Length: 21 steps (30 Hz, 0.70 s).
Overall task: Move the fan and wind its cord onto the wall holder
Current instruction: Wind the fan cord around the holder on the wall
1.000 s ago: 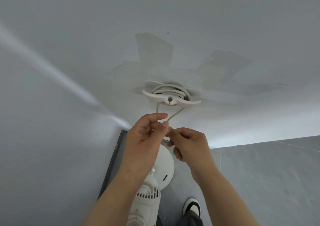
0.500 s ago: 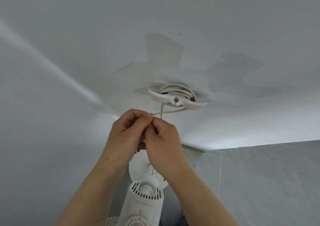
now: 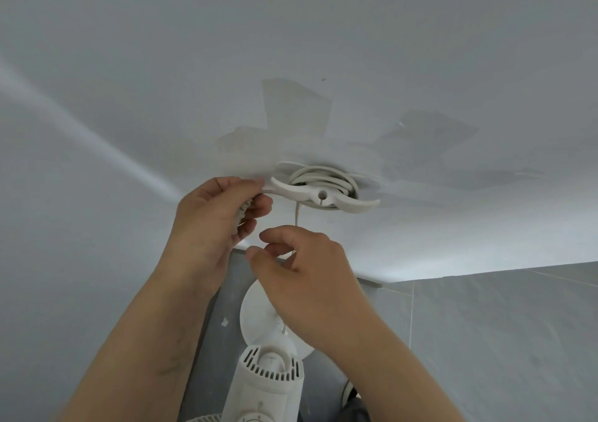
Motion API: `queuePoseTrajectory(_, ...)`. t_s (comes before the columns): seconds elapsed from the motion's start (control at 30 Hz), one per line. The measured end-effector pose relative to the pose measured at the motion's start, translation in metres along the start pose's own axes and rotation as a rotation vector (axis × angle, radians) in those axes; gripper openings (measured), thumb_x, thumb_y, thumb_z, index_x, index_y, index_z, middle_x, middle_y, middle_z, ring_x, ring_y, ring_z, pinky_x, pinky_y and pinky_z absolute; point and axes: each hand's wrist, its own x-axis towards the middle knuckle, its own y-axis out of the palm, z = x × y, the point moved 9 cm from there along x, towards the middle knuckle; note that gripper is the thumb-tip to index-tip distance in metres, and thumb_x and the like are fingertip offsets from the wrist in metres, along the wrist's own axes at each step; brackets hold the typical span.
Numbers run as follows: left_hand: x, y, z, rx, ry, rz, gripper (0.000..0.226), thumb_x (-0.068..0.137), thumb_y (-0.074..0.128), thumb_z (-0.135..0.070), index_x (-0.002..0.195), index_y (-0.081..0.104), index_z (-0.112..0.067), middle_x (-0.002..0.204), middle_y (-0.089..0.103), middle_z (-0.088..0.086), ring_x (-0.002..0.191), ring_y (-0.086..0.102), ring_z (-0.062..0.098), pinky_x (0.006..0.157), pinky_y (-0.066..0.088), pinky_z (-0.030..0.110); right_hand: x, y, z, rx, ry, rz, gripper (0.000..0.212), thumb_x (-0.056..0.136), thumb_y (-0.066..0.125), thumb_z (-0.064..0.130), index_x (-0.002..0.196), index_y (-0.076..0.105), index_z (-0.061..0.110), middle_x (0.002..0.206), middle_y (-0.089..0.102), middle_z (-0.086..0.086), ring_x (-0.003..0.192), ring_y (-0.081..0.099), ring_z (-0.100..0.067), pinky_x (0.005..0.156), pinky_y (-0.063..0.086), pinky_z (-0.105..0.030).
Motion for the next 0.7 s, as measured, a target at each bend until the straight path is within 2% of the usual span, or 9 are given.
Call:
queuePoseTrajectory(0.13,-0.005,0.008,0.007,-0.252,-0.124,0.085,0.015,0.088,0.058,-0.018,0.076,0.068,-0.016,0.07,0.072,0.001,0.076,0.07,0.014,0.068,0.048,0.025,-0.006,-0.013,-0.006,0.038,-0.009,-0.056,0.022,0.09,0.057,0.036,0.109,0.067,0.033,0.099,0.068,0.015,0.077,0.064,-0.003,0.076,0.052,-0.023)
queuePoseTrajectory(0.2,-0.008,0.008,0.007,-0.331,-0.119,0.11,0.012,0.087,0.055,-0.014,0.081,0.066,-0.013,0.075,0.073,0.004,0.083,0.071,0.019,0.069,0.049,0.026,-0.006,-0.014,-0.011,0.083,-0.005,-0.062,0.016,0.09,0.056,0.032,0.101,0.068,0.034,0.094,0.07,0.015,0.078,0.066,-0.004,0.076,0.055,-0.026)
queuePoseTrajectory(0.3,-0.011,0.007,-0.003,-0.365,0.008,0.152,0.009,0.081,0.056,-0.009,0.083,0.063,-0.014,0.079,0.074,0.003,0.084,0.071,0.021,0.071,0.05,0.027,-0.008,-0.014,-0.013,0.15,-0.002,-0.062,0.02,0.09,0.054,0.022,0.091,0.068,0.034,0.083,0.072,0.014,0.078,0.068,-0.007,0.077,0.059,-0.04)
queuePoseTrajectory(0.37,-0.015,0.009,-0.013,-0.326,0.113,0.164,0.013,0.073,0.057,-0.011,0.082,0.063,-0.017,0.081,0.075,0.001,0.083,0.072,0.019,0.07,0.053,0.024,-0.01,-0.015,-0.013,0.185,-0.01,-0.068,0.024,0.09,0.052,0.016,0.087,0.069,0.033,0.077,0.072,0.015,0.074,0.067,-0.008,0.075,0.059,-0.043)
queuePoseTrajectory(0.47,-0.021,0.004,-0.025,-0.14,0.298,0.062,0.015,0.071,0.061,-0.012,0.085,0.063,-0.019,0.089,0.074,0.002,0.085,0.072,0.02,0.074,0.054,0.027,-0.012,-0.017,-0.012,0.221,-0.036,-0.068,0.028,0.091,0.052,0.01,0.085,0.069,0.03,0.073,0.071,0.012,0.07,0.067,-0.013,0.071,0.06,-0.041)
queuePoseTrajectory(0.53,-0.029,0.002,-0.037,0.105,0.463,-0.03,0.015,0.077,0.065,-0.016,0.089,0.062,-0.024,0.094,0.072,-0.003,0.092,0.069,0.019,0.08,0.054,0.03,-0.013,-0.018,-0.013,0.237,-0.042,-0.066,0.028,0.092,0.051,0.008,0.086,0.07,0.027,0.072,0.071,0.01,0.069,0.067,-0.016,0.068,0.06,-0.039)
queuePoseTrajectory(0.63,-0.044,0.008,-0.058,0.524,0.725,-0.114,0.015,0.091,0.062,-0.018,0.092,0.055,-0.031,0.088,0.065,-0.019,0.088,0.061,-0.005,0.074,0.045,0.009,-0.014,-0.014,-0.016,0.223,-0.029,-0.055,0.028,0.092,0.051,0.009,0.085,0.07,0.03,0.072,0.071,0.011,0.067,0.067,-0.014,0.068,0.06,-0.04)
queuePoseTrajectory(0.7,-0.052,0.012,-0.07,0.684,0.865,-0.137,0.015,0.094,0.061,-0.02,0.096,0.05,-0.03,0.089,0.061,-0.022,0.085,0.057,-0.009,0.071,0.041,0.005,-0.014,-0.011,-0.02,0.21,-0.014,-0.045,0.028,0.092,0.051,0.011,0.084,0.069,0.031,0.072,0.071,0.013,0.067,0.067,-0.014,0.07,0.06,-0.042)
